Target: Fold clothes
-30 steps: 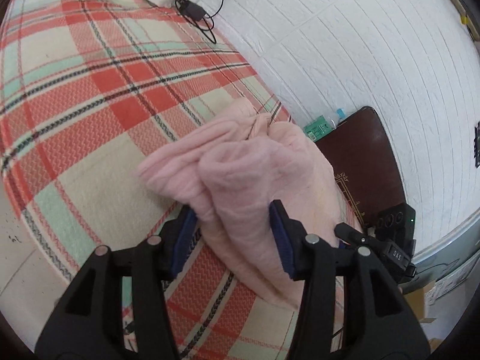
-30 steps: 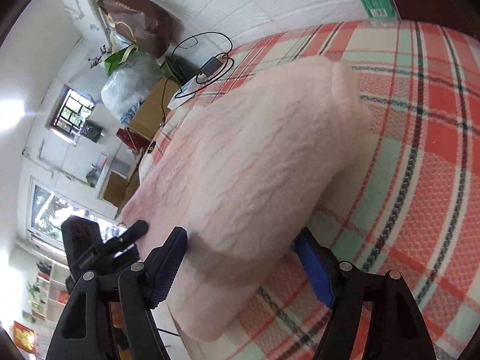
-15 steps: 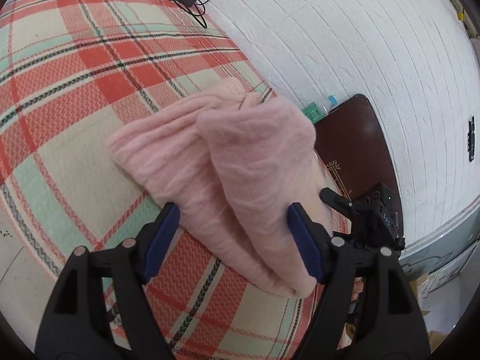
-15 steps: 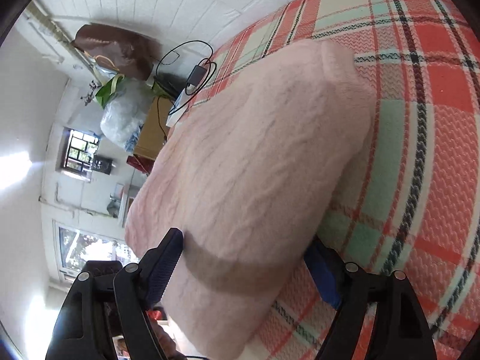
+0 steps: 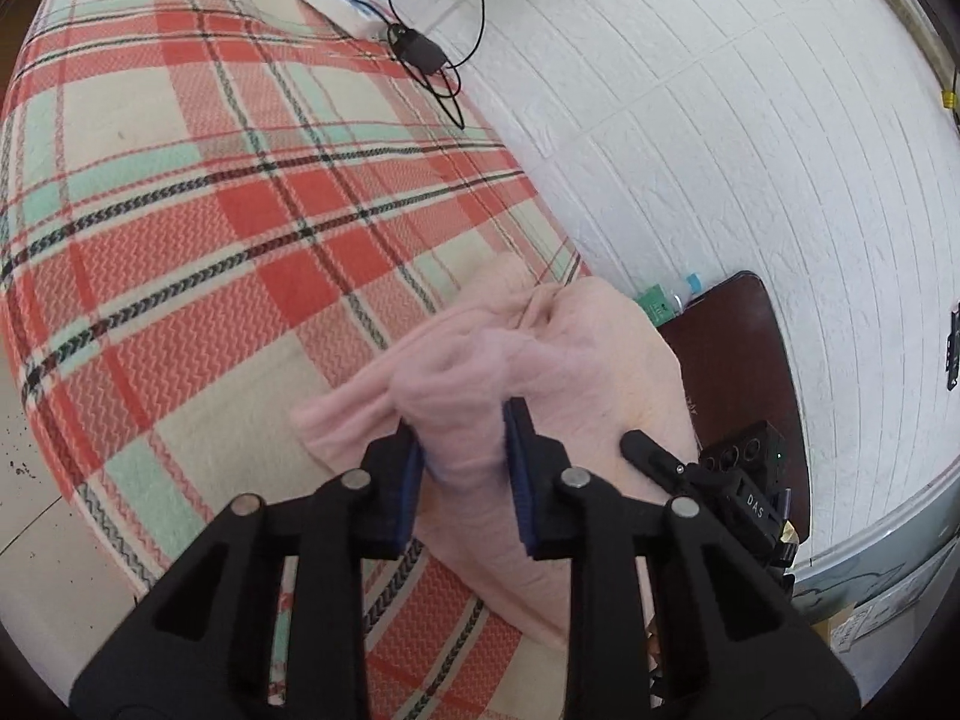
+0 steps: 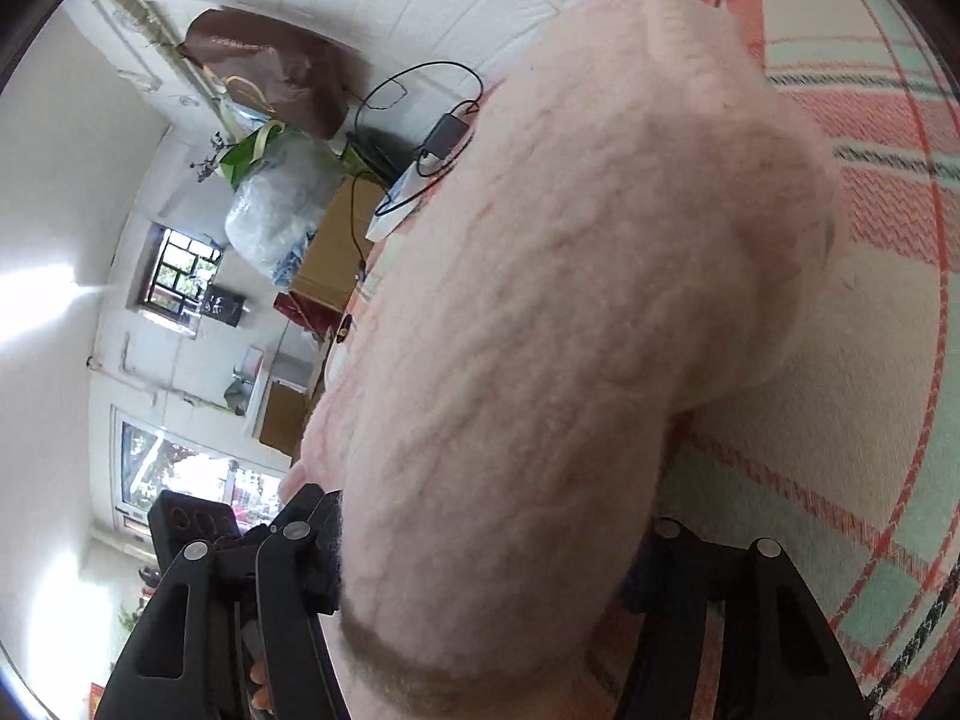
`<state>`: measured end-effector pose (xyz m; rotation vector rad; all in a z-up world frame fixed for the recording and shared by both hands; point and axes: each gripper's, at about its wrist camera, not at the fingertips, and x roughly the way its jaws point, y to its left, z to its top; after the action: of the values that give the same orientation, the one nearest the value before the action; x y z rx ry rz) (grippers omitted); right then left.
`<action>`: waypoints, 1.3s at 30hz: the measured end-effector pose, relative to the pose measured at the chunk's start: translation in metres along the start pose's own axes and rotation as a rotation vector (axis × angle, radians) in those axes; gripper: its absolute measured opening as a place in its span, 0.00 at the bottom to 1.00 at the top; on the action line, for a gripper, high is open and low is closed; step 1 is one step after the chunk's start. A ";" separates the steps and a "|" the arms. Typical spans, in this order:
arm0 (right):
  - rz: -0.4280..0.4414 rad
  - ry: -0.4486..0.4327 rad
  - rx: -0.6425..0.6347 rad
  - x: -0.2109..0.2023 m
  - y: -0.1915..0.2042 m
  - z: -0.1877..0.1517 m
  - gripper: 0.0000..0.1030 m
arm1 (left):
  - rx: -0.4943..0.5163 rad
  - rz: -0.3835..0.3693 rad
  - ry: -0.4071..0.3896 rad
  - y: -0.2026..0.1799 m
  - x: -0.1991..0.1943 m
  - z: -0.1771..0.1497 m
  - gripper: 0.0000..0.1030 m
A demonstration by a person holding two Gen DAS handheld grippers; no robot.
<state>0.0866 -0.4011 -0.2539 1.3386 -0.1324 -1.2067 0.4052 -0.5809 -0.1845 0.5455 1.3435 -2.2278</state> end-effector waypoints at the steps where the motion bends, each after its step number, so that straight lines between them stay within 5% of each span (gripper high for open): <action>1: -0.009 0.008 0.018 0.001 -0.005 -0.002 0.69 | 0.005 0.010 0.005 -0.001 0.001 -0.004 0.30; 4: -0.025 0.017 0.029 -0.002 -0.009 -0.006 0.71 | 0.039 0.057 -0.009 -0.010 -0.002 -0.015 0.50; 9: -0.079 0.034 -0.014 -0.027 -0.006 -0.017 0.78 | 0.080 0.114 -0.061 -0.025 -0.025 -0.028 0.57; 12: -0.122 0.016 -0.110 -0.054 0.000 -0.031 0.78 | 0.200 0.172 -0.140 -0.054 -0.048 -0.048 0.57; 14: -0.169 -0.008 -0.232 -0.074 0.012 -0.044 0.78 | 0.293 0.198 -0.158 -0.076 -0.057 -0.066 0.67; 16: -0.229 -0.053 -0.386 -0.096 0.030 -0.062 0.79 | 0.368 0.232 -0.183 -0.099 -0.065 -0.083 0.91; 18: -0.238 -0.109 -0.552 -0.118 0.053 -0.083 0.86 | 0.415 0.231 -0.196 -0.118 -0.068 -0.095 0.97; 21: -0.279 -0.228 -0.729 -0.145 0.077 -0.114 1.00 | 0.464 0.226 -0.173 -0.141 -0.064 -0.109 0.98; 25: -0.317 -0.288 -0.810 -0.162 0.089 -0.136 1.00 | 0.484 0.226 -0.134 -0.154 -0.051 -0.120 0.98; 31: -0.284 -0.234 -0.745 -0.169 0.079 -0.139 1.00 | 0.459 0.214 -0.093 -0.162 -0.044 -0.136 0.98; 39: -0.269 -0.274 -0.733 -0.190 0.080 -0.146 1.00 | 0.484 0.270 -0.101 -0.184 -0.048 -0.152 0.98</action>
<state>0.1487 -0.1866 -0.1348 0.5581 0.2848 -1.4694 0.3502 -0.3618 -0.0946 0.7207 0.6290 -2.3099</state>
